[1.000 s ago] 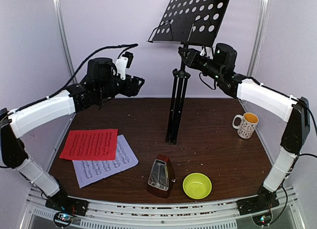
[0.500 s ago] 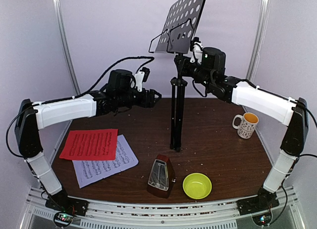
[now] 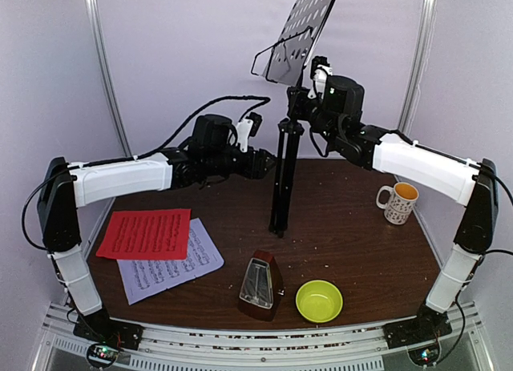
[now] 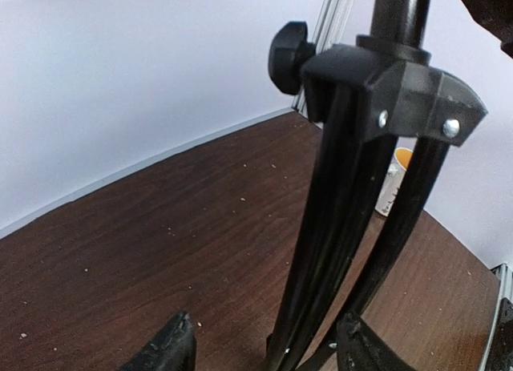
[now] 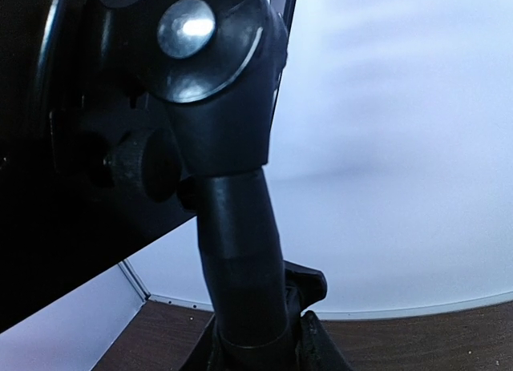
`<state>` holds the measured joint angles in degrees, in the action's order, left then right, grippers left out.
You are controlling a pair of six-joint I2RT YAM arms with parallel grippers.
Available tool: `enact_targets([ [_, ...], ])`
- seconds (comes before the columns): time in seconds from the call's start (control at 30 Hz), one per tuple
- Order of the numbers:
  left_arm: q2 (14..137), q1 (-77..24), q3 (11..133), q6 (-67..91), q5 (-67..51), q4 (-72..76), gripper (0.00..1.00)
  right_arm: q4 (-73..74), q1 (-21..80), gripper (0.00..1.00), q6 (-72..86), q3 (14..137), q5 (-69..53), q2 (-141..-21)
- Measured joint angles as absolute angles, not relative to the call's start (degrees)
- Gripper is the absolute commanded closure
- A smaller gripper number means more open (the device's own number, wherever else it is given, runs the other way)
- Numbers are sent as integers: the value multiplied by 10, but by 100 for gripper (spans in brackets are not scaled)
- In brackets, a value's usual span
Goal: Set up the instrument practice props
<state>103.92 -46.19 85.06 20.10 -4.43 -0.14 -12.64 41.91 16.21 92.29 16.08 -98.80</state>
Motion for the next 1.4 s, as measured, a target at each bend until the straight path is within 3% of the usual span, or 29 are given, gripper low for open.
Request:
enact_targets([
  [0.7,1068,-472,894,173,16,-15,40,-131,473,100,137,924,284,-988],
  [1.13,1070,-479,894,152,58,-13,51,-131,483,100,134,924,297,-988],
  [1.27,1075,-479,894,138,66,-8,62,-131,485,100,134,924,301,-988],
  [1.4,1078,-479,894,127,70,-3,67,-131,486,100,134,924,302,-988],
])
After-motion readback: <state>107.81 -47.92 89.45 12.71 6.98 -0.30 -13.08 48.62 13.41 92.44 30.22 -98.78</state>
